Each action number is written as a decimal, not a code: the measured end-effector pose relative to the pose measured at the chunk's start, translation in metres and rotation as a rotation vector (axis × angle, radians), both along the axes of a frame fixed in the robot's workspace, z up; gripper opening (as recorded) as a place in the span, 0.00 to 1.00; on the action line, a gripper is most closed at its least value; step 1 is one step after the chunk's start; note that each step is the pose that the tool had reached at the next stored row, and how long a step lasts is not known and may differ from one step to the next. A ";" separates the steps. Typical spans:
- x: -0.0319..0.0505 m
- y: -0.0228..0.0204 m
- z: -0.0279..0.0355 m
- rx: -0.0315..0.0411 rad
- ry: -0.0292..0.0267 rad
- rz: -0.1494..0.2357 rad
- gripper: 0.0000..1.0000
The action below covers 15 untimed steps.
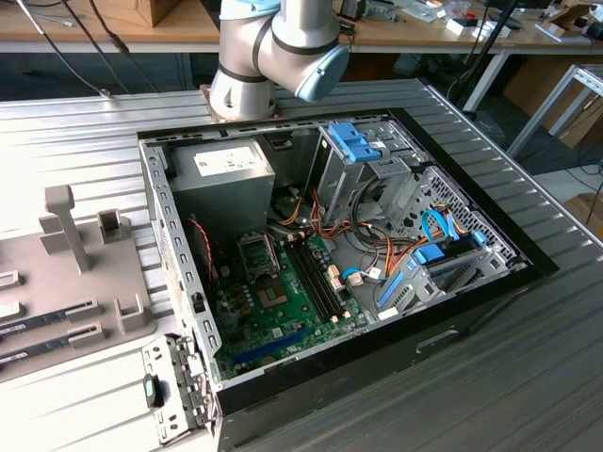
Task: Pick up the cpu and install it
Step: 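Pick up the cpu and move it towards the insertion slot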
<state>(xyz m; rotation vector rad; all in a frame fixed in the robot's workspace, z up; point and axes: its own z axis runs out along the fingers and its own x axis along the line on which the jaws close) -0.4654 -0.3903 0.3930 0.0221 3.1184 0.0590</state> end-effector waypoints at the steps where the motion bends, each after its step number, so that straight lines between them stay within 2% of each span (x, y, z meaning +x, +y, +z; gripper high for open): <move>1: 0.0000 0.0000 0.0011 0.0000 0.0000 0.000 0.47; 15: 0.0000 0.0000 0.0119 0.0000 0.0001 0.000 0.47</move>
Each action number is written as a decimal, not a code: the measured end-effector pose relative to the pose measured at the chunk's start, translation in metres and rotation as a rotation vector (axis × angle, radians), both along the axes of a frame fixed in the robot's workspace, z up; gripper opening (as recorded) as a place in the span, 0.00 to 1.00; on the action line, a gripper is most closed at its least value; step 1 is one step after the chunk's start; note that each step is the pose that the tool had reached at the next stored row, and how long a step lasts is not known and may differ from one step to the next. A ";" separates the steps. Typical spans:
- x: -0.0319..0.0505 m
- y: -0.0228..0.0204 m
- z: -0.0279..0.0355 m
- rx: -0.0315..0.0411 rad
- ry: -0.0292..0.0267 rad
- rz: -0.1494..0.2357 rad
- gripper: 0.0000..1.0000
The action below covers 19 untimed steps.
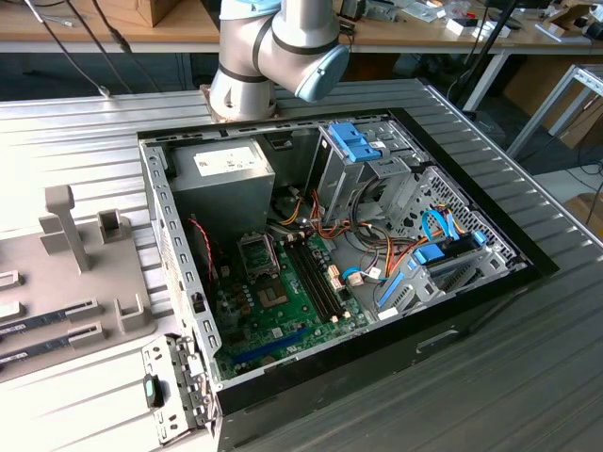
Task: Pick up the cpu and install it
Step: 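Pick up the cpu and move it towards the insertion slot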
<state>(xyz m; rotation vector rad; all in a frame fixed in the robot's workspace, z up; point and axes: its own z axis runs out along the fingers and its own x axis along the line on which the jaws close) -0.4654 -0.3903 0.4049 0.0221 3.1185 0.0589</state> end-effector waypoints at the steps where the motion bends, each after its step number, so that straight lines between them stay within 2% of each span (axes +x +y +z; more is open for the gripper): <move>1: 0.0000 0.0000 0.0008 0.0000 0.0000 0.000 0.47; 19: 0.0000 0.0000 0.0184 0.0000 0.0000 0.000 0.47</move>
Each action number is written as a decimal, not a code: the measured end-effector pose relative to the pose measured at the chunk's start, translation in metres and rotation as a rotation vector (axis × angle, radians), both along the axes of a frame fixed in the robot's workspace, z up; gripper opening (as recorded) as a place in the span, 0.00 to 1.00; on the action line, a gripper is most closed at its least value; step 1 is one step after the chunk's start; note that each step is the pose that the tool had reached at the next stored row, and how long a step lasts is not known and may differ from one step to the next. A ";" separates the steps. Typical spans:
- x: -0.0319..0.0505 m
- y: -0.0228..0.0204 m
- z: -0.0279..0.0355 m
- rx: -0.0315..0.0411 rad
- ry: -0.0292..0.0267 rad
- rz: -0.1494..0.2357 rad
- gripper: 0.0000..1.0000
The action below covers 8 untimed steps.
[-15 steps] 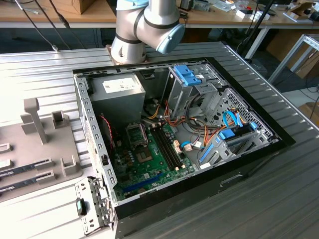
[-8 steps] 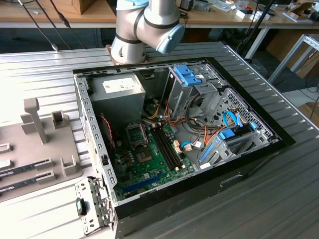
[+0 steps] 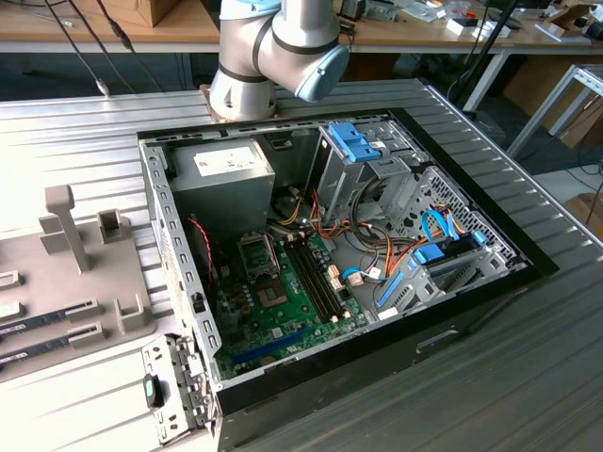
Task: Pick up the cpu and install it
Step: 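Pick up the cpu and move it towards the insertion slot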
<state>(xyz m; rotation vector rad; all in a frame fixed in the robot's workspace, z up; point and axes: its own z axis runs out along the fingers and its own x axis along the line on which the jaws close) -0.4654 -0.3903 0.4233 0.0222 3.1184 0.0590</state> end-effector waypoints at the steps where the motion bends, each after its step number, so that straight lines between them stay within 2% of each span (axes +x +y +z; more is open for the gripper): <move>1: 0.0000 0.0000 0.0012 0.0000 0.0000 0.000 0.47; 8: 0.0000 0.0000 0.0067 0.0000 -0.0001 0.000 0.47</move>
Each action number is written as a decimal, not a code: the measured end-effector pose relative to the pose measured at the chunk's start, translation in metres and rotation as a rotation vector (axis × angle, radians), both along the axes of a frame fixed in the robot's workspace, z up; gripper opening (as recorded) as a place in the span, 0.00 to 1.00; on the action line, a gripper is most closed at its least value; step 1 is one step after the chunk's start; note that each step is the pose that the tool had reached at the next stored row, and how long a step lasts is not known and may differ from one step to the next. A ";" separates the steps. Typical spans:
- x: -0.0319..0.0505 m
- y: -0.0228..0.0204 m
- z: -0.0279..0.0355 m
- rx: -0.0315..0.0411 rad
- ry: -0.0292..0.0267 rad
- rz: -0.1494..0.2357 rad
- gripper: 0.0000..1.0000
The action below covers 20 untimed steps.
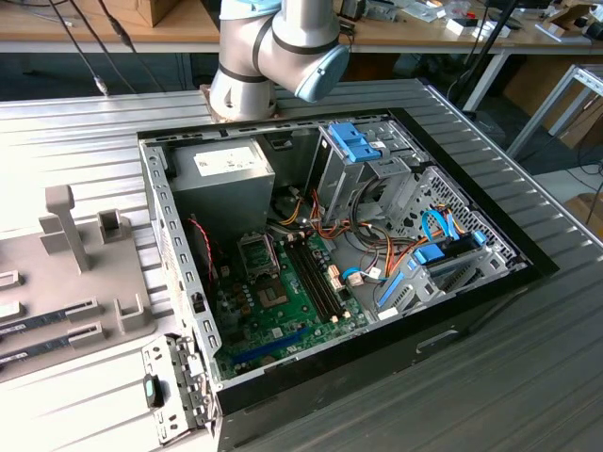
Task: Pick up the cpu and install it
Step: 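Pick up the cpu and move it towards the insertion slot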
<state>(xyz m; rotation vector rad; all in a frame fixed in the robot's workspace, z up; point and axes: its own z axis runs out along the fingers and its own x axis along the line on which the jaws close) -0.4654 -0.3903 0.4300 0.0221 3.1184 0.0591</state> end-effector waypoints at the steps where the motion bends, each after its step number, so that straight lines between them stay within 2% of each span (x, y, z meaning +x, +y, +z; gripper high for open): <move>1: 0.0000 0.0000 0.0007 0.0000 0.0000 0.000 0.47; 13: 0.0003 0.0000 0.0028 -0.0002 0.0003 0.000 0.47; 20: 0.0064 0.0000 0.0026 -0.0001 0.0001 0.000 0.47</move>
